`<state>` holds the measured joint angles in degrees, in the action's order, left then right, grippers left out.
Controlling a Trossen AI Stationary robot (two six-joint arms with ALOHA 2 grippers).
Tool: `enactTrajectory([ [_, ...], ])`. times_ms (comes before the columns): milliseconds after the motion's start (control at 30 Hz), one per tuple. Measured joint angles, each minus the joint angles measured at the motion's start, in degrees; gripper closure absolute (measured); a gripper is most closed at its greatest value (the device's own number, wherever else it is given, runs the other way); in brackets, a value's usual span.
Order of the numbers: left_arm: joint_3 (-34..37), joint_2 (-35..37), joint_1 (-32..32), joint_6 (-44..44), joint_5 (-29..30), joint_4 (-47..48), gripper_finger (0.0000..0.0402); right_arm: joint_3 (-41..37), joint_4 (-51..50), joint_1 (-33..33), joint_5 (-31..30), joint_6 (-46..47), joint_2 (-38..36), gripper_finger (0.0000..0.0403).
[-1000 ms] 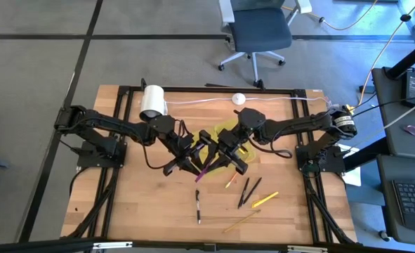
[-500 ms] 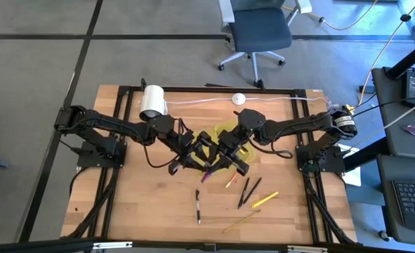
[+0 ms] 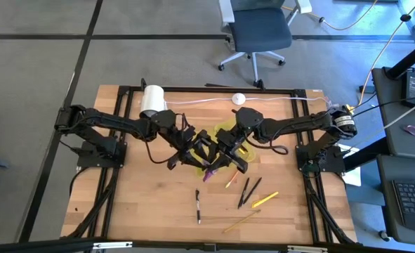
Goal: Pick & place school supplies into a supply box
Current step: Put the violet scissors into the yellow supply box
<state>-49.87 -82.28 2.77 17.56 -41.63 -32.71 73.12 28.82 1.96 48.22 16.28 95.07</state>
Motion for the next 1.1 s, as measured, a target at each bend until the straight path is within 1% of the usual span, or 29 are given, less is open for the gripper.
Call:
enactTrajectory([
  [100,0.0,0.02,0.5,-0.31,-3.02,-0.04,0.0268,0.0,-0.89,0.01,0.86,0.44,-0.02,0.0356],
  [333,0.0,0.04,2.98,0.91,-7.58,0.38,0.0268,0.0,-2.84,0.02,1.13,0.06,-0.04,0.0356],
  [400,-0.02,0.07,3.61,1.22,-7.81,0.8,0.0268,-0.04,-5.84,-0.31,1.17,-0.04,-0.72,0.0356],
  [500,-0.04,0.07,4.25,0.79,-5.24,3.6,0.0271,-0.04,-12.99,-0.97,1.33,-1.79,-3.08,0.0356],
  [567,-0.04,0.45,4.49,0.38,-2.11,6.68,0.0275,-0.04,-19.21,-1.4,-0.16,-4.2,-5.02,0.0356],
  [667,-0.04,1.76,4.2,-3.0,4.88,13.59,0.0282,-0.04,-30.2,-2.11,-5.86,-8.13,-8.41,0.0356],
  [800,-0.09,4.82,2.05,-6.97,19.92,23.78,0.0291,-0.04,-42.49,-2.98,-13.67,-11.78,-12.45,0.0356],
  [867,-0.09,6.22,0.5,-7.44,27.52,28.19,0.0294,-0.04,-47.71,-3.61,-16.31,-12.3,-13.64,0.0355],
  [967,-0.09,7.64,-1.8,-5.68,35.76,32.29,0.0295,-0.05,-53.92,-4.86,-18.67,-12.42,-14.25,0.0355],
  [1100,-0.09,7.92,-5.14,-1.88,42.75,35.07,0.0293,-2.19,-58.05,-7.24,-19.03,-12.84,-14.27,0.0355],
])
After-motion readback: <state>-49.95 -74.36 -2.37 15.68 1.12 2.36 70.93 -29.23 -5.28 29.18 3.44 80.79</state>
